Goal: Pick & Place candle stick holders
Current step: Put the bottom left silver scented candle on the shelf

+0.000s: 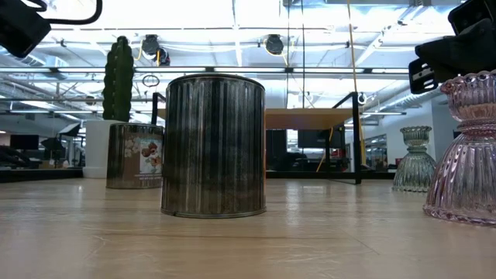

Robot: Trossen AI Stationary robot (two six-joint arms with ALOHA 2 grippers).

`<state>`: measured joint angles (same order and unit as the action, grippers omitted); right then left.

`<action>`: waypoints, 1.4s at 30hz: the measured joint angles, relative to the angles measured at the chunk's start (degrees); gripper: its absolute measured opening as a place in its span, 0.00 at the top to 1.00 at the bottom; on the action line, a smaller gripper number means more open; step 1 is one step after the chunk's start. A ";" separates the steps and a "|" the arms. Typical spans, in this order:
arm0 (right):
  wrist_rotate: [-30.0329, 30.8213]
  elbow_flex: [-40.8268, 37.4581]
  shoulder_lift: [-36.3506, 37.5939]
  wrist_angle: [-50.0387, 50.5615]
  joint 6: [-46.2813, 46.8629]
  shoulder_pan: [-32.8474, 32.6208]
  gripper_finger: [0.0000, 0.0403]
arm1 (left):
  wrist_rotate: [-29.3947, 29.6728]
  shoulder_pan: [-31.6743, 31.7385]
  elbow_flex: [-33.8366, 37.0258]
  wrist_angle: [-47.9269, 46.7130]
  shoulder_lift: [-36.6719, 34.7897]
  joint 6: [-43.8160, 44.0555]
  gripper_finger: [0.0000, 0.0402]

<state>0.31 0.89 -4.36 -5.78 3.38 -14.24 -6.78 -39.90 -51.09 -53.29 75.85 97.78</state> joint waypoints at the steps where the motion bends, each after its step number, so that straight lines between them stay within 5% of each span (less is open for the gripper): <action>1: 0.06 -0.02 0.00 0.00 0.00 0.00 1.00 | 0.20 0.00 0.04 0.01 0.00 0.00 0.01; 13: 0.09 0.00 0.00 0.00 0.00 0.00 1.00 | -1.19 -0.04 1.55 0.80 0.08 -1.97 0.01; 23: 0.09 -0.01 0.00 0.00 0.00 0.00 1.00 | -5.72 -0.26 1.55 1.06 7.28 -6.60 0.01; 42: -0.12 -0.01 0.00 0.00 0.47 0.00 1.00 | -4.81 -0.70 1.55 5.60 8.00 -7.81 0.01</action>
<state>0.20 0.87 -4.36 -5.78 3.84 -14.24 -11.59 -40.60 -49.54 -47.69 83.85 89.97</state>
